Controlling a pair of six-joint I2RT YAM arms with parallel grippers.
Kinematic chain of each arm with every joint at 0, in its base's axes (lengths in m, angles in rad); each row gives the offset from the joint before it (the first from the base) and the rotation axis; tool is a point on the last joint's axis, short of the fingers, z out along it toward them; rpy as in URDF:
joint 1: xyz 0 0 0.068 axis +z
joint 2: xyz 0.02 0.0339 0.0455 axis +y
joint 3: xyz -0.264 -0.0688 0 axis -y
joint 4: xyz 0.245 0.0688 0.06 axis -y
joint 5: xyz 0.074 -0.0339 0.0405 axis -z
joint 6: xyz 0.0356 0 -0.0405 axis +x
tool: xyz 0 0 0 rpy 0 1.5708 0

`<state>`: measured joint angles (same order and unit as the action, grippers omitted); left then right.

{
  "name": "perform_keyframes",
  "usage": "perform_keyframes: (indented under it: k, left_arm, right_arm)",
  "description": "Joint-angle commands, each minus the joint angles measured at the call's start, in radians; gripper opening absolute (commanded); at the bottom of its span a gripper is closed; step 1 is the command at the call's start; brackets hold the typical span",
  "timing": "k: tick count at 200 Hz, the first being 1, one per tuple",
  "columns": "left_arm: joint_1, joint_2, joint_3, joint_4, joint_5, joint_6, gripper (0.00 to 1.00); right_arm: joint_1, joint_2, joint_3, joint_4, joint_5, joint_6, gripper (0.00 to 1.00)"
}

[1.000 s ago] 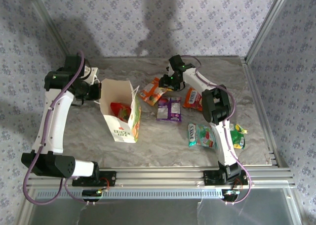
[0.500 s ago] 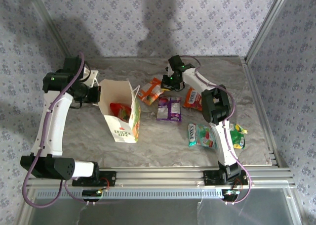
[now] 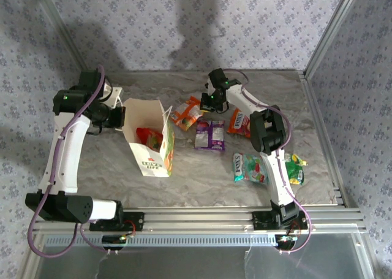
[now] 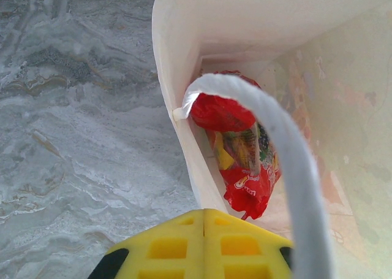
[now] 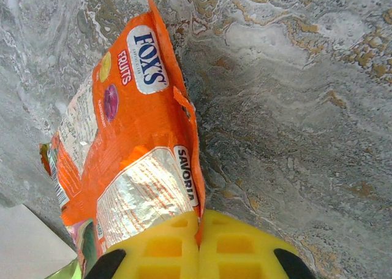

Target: Place the snacks into the paper bag

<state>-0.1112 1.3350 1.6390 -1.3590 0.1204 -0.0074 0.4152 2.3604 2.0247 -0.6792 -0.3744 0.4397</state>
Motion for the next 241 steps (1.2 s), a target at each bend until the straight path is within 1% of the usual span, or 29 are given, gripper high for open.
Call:
perform_keyframes:
  k: [1, 128, 207, 241]
  left_arm:
    - [0.002, -0.016, 0.016, -0.035, 0.020, 0.015, 0.02]
    - [0.002, -0.026, 0.035, -0.017, 0.048, -0.002, 0.03]
    - [0.002, -0.045, 0.035, -0.005, 0.042, -0.009, 0.05]
    - [0.002, -0.056, 0.038, -0.006, 0.045, -0.017, 0.05]
  right_arm:
    - [0.011, -0.071, 0.029, -0.042, 0.017, -0.031, 0.00]
    - [0.032, -0.253, 0.006, -0.057, 0.073, -0.091, 0.00]
    - [0.048, -0.389, -0.050, -0.054, 0.102, -0.111, 0.00]
    - [0.059, -0.461, -0.085, -0.042, 0.133, -0.119, 0.00]
